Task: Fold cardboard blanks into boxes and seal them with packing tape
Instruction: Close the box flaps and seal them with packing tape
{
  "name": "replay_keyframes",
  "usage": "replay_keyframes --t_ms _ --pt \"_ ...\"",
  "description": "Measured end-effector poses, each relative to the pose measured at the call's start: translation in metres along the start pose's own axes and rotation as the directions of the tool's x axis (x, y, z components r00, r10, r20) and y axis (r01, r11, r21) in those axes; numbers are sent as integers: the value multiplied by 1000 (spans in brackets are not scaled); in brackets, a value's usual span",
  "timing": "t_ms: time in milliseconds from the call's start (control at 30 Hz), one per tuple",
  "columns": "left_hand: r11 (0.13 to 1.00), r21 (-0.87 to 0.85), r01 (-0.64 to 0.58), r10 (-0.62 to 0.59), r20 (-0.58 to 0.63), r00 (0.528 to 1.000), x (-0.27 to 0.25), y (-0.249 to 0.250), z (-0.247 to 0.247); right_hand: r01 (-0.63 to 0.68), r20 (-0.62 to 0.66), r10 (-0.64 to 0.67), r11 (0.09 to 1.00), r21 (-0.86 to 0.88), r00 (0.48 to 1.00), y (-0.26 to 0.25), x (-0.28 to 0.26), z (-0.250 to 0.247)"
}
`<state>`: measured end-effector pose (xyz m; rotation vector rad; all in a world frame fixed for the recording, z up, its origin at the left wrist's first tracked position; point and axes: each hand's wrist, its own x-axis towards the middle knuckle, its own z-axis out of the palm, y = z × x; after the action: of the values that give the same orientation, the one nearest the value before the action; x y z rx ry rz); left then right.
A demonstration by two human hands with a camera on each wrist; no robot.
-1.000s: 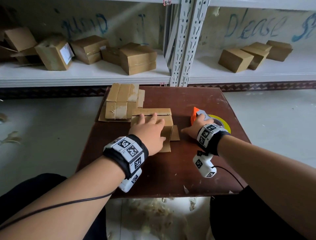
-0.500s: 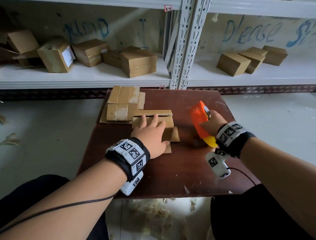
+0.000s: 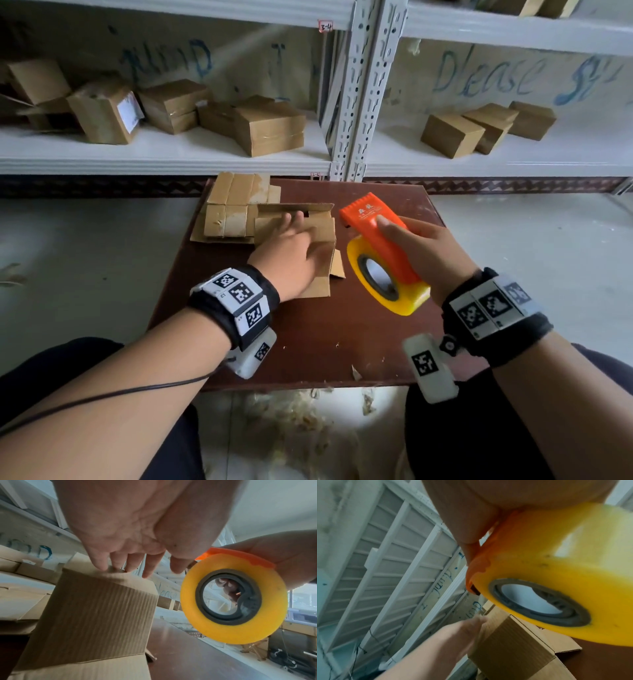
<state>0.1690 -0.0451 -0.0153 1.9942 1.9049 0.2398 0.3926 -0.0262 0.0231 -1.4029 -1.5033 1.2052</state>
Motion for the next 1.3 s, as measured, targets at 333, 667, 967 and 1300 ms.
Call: replay_keyframes --t_ms 333,667,967,1300 --pt "697 -705 133 -304 -122 945 -8 23 -12 118 111 -108 989 -87 988 -9 -1 16" --pt "51 -989 137 -252 120 960 -2 17 -16 187 147 -162 966 -179 976 -6 -7 16" --pt "-47 -959 278 -254 281 926 -7 14 -23 218 177 -185 957 -190 967 -11 -15 19" --pt "-67 -949 309 -262 316 912 -12 0 -20 215 215 -170 954 -209 962 -6 -14 28"
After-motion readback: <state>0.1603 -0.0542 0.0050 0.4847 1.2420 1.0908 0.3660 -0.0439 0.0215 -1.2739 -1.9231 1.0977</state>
